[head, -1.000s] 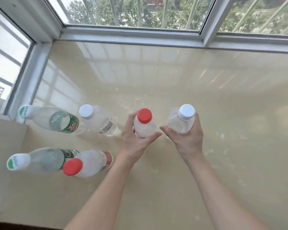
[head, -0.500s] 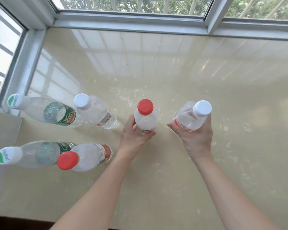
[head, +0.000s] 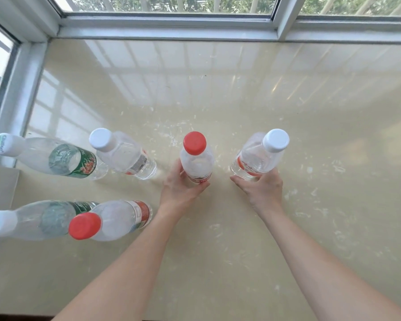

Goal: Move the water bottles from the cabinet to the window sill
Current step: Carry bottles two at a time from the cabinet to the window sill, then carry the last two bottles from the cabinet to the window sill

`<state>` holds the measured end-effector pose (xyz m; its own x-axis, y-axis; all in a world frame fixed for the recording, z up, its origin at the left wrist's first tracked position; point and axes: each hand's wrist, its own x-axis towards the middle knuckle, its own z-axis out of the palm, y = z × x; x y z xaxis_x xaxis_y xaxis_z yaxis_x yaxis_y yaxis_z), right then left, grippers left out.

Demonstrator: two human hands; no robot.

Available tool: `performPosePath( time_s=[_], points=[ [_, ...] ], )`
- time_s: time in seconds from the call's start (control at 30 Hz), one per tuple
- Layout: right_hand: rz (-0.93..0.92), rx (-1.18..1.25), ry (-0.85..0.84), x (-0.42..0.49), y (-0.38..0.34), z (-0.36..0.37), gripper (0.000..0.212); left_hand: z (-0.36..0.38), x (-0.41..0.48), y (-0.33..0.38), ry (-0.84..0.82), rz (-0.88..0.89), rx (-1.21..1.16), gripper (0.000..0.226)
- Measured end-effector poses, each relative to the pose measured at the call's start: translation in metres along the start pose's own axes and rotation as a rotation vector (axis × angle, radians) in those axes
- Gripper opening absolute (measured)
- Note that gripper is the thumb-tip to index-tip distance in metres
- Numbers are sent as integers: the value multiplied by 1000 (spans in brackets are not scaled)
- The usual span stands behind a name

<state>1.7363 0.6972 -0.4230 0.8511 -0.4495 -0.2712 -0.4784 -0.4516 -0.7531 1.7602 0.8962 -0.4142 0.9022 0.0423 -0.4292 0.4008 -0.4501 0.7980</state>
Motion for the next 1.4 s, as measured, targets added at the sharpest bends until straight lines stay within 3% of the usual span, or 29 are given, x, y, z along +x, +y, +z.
performPosePath(
  time_s=[0.17, 0.3, 0.43, 0.53, 0.67, 1.03, 1.4],
  points=[
    [16, -40, -34, -6, 4, -4, 62, -1, -7, -3, -11, 31, 74, 71],
    [-19, -346, -139, -25, 7, -30, 75, -12, -36, 2, -27, -7, 299, 98],
    [-113, -659, -243, -59, -8, -73, 68, -27, -88, 13, -67, 17, 454, 90],
    [-250, -778, -195, -86, -28, -101, 55, -41, -127, 36, -100, 136, 603, 77],
    [-399, -786, -108, -124, -84, -145, 51, -63, -169, 94, -34, 399, 745, 66],
    [-661, -728, 218, -188, -248, -256, 47, -158, -234, 259, 247, 851, 849, 62],
    [-616, -700, 349, -216, -282, -302, 53, -172, -260, 321, 255, 936, 873, 67]
  ],
)
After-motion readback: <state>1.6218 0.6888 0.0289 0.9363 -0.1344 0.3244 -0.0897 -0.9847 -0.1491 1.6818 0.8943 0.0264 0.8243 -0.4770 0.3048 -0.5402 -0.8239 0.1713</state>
